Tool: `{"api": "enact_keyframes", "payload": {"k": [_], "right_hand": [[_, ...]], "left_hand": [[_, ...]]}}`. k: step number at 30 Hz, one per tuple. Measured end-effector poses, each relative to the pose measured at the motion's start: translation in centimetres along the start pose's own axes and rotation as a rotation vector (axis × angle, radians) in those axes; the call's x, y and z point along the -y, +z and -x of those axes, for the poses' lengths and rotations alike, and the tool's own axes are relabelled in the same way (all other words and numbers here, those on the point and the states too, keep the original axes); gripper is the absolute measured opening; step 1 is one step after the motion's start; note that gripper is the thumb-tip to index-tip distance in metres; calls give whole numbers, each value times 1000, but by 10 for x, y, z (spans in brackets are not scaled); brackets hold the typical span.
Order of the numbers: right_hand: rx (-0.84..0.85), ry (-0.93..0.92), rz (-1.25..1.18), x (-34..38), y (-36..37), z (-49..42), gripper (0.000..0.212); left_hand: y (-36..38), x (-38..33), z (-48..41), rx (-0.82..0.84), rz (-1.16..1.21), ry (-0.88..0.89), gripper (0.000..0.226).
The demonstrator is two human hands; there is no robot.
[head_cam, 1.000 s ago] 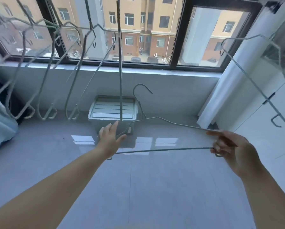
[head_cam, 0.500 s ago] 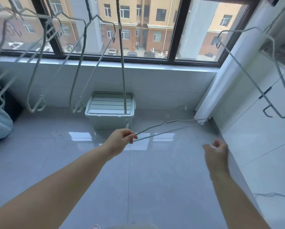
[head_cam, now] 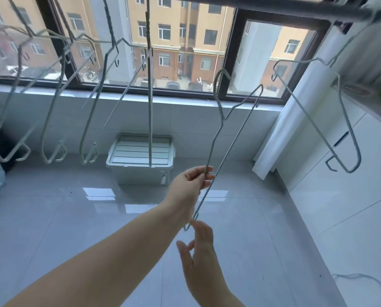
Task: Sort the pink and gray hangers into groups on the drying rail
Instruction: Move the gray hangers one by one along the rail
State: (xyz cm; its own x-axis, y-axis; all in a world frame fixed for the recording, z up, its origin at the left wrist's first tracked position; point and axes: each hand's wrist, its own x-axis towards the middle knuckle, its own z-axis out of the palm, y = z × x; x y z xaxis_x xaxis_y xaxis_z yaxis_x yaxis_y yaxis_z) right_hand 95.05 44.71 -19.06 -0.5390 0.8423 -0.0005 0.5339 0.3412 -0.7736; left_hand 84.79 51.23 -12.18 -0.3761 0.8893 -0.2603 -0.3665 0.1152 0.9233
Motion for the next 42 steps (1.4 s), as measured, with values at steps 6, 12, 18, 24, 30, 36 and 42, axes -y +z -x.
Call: {"api": "enact_keyframes", "payload": {"k": [6,12,18,24,30,36,42], "right_hand": [[-54,-19,-20,17,-31,-11,18],[-142,-84,-188,38,-55,-22,37],[-322,-309,-103,60,-78,-44,36],[-363,-391,-169,91,-92,-64,19],[-328,-385,-197,102,-91,-76,28],[-320,-368,-202,95,-88,-79,27],[-292,-316,-225,88,-82,-80,26]], "left_hand": [[18,-23,10,44,75,-7,33],[10,-56,14,68,-148,196,35],[4,-107,17,113,-323,401,45],[4,-145,7,124,-321,404,45],[3,-150,-5,99,-281,331,40],[-2,-139,-14,76,-232,266,39],[-1,-129,-20,53,-225,260,39]]}}
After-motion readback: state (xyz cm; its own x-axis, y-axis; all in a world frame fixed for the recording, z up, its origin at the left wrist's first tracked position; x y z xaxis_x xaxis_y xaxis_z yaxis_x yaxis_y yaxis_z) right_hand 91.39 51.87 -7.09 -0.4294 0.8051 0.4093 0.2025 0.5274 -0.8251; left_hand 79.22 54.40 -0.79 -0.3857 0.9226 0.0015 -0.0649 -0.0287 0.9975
